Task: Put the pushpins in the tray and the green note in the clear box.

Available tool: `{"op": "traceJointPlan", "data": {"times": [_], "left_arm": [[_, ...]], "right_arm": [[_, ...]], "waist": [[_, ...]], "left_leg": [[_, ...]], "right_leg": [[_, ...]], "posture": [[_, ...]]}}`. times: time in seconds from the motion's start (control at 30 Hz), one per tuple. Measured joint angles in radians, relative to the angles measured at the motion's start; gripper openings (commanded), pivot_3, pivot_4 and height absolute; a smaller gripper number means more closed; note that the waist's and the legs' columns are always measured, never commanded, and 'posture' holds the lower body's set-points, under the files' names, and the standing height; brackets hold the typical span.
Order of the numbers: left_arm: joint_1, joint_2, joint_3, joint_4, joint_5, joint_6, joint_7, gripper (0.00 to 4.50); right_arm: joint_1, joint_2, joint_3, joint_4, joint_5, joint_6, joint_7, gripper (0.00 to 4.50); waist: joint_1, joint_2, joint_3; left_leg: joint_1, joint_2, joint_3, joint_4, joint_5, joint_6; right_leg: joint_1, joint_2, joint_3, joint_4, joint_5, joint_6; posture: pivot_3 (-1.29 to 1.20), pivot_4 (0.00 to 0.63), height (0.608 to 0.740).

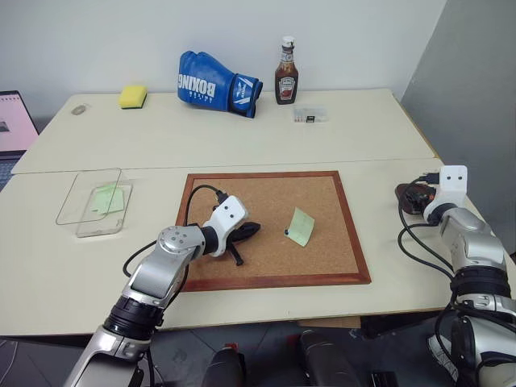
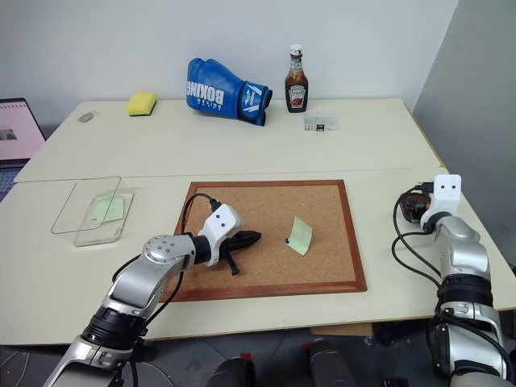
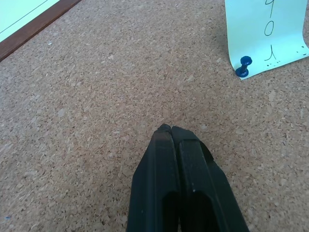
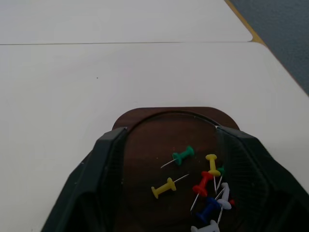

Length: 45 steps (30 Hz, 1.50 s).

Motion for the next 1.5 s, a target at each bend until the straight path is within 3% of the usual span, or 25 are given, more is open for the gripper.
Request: {"op": "traceJointPlan", "data": {"times": [0.07, 0.4, 0.7, 0.9, 1.17, 1.5], "left_arm": [[0.0, 0.0, 0.0, 0.0, 0.0, 0.0, 0.001, 0.0], [-0.001, 0.001, 0.0, 0.003, 0.001, 0.0, -0.001, 0.0], [-0.001, 0.006, 0.0, 0.002, 0.001, -0.002, -0.008, 0.0], [0.007, 0.008, 0.001, 0.001, 0.002, -0.001, -0.001, 0.0], [0.0, 0.006, 0.001, 0.002, 0.002, -0.001, -0.001, 0.0], [-0.004, 0.002, 0.001, 0.004, 0.002, 0.0, -0.001, 0.0]], "right_arm": [[0.002, 0.0, 0.002, -0.007, 0.0, -0.01, 0.009, 4.43], [0.046, -0.009, 0.025, -0.136, -0.009, -0.072, 0.061, 4.43], [0.257, 0.001, 0.203, -0.659, 0.222, 0.097, 0.397, 4.43], [0.318, 0.029, 0.308, -0.881, 0.308, 0.222, 0.429, 4.43], [0.292, 0.092, 0.429, -0.85, 0.25, 0.206, 0.415, 4.43], [0.209, 0.171, 0.488, -0.634, 0.133, 0.105, 0.398, 4.43]], "waist": [[0.0, 0.0, 0.0], [0.0, 0.0, 0.0], [0.001, 0.0, 0.0], [0.001, 0.0, 0.0], [0.001, 0.0, 0.0], [0.003, 0.0, 0.0]], "left_leg": [[0.0, 0.0, 0.0, 0.0, 0.0, 0.0], [0.0, 0.0, 0.0, 0.0, 0.0, 0.0], [0.001, 0.0, -0.001, -0.001, 0.0, 0.0], [0.001, 0.001, -0.001, -0.001, 0.0, 0.0], [0.001, 0.001, -0.001, -0.001, 0.0, 0.0], [0.0, 0.001, -0.001, -0.001, 0.0, 0.0]], "right_leg": [[0.0, 0.0, 0.0, 0.0, 0.0, 0.0], [0.0, 0.0, 0.0, 0.0, 0.0, 0.0], [0.0, 0.0, -0.001, 0.001, 0.0, 0.0], [-0.001, 0.0, -0.001, 0.0, 0.0, 0.0], [-0.001, 0.0, -0.001, -0.001, 0.0, -0.001], [-0.001, 0.0, -0.002, -0.001, 0.0, -0.001]], "posture": [[0.0, 0.15, 0.74], [0.0, 0.15, 0.74], [0.0, 0.15, 0.74], [0.0, 0.15, 0.74], [0.0, 0.15, 0.74], [0.0, 0.15, 0.74]]}}
